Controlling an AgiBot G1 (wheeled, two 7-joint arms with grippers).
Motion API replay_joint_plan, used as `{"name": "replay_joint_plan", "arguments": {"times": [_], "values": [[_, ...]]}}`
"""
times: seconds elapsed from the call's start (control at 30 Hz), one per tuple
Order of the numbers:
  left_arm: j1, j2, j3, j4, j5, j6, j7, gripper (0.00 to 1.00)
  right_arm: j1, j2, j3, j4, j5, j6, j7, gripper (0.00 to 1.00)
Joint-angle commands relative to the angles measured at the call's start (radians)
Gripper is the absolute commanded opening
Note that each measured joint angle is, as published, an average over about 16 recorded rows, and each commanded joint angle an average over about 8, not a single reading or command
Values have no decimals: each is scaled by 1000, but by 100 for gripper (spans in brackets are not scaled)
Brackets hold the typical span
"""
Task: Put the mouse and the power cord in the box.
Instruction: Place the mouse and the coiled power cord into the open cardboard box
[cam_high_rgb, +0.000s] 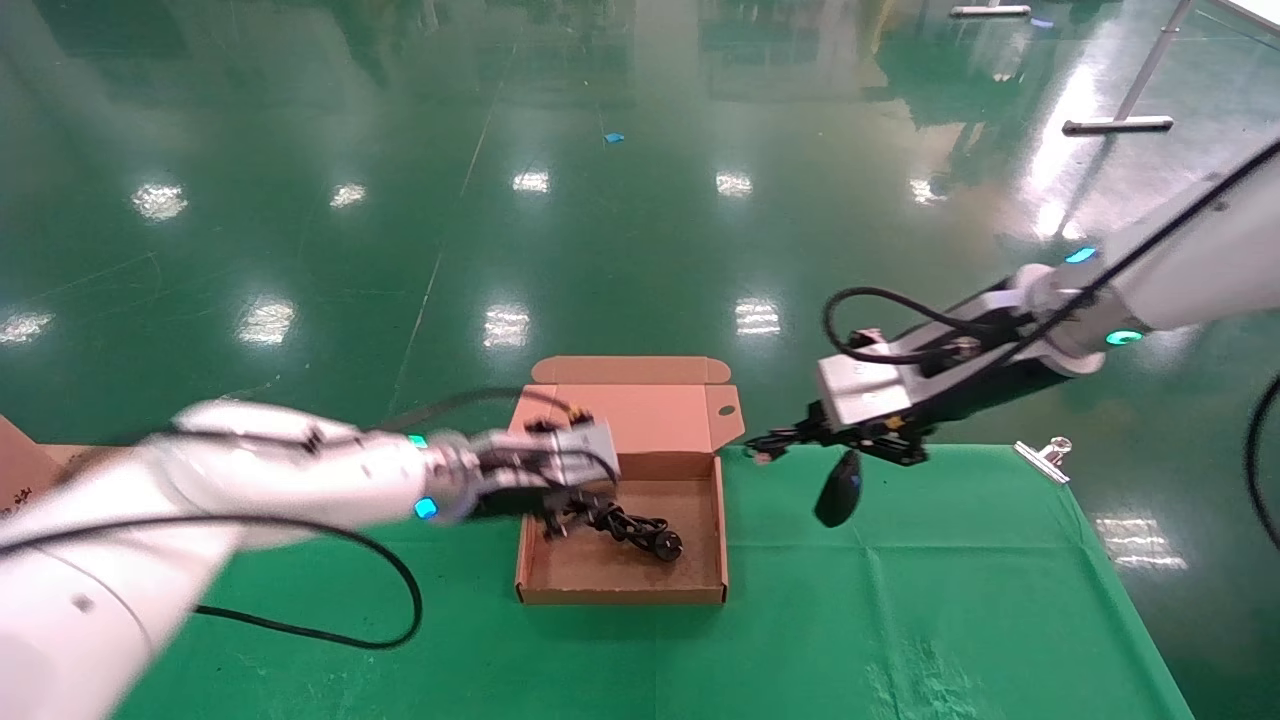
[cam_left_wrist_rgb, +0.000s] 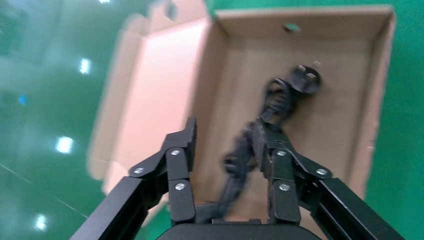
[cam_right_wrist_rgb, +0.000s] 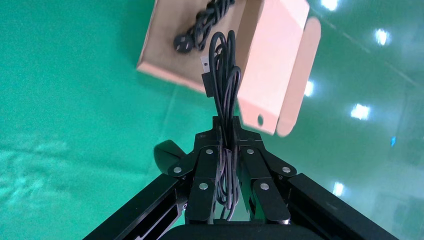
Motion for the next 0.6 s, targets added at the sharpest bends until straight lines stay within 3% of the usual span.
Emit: {"name": "replay_joint_plan", "arguments": {"times": [0.03, 0.23, 0.6], "values": [[-23, -8, -1, 5, -20, 26, 21, 100, 5, -16, 1, -1, 2, 1, 5, 0], [-52, -154, -52, -23, -103, 167, 100, 100, -22, -78, -4, 45, 17, 41, 38, 0], [-13, -377, -92, -116, -167, 289, 151, 100, -172, -97, -149, 334, 100, 227, 224, 0]]}}
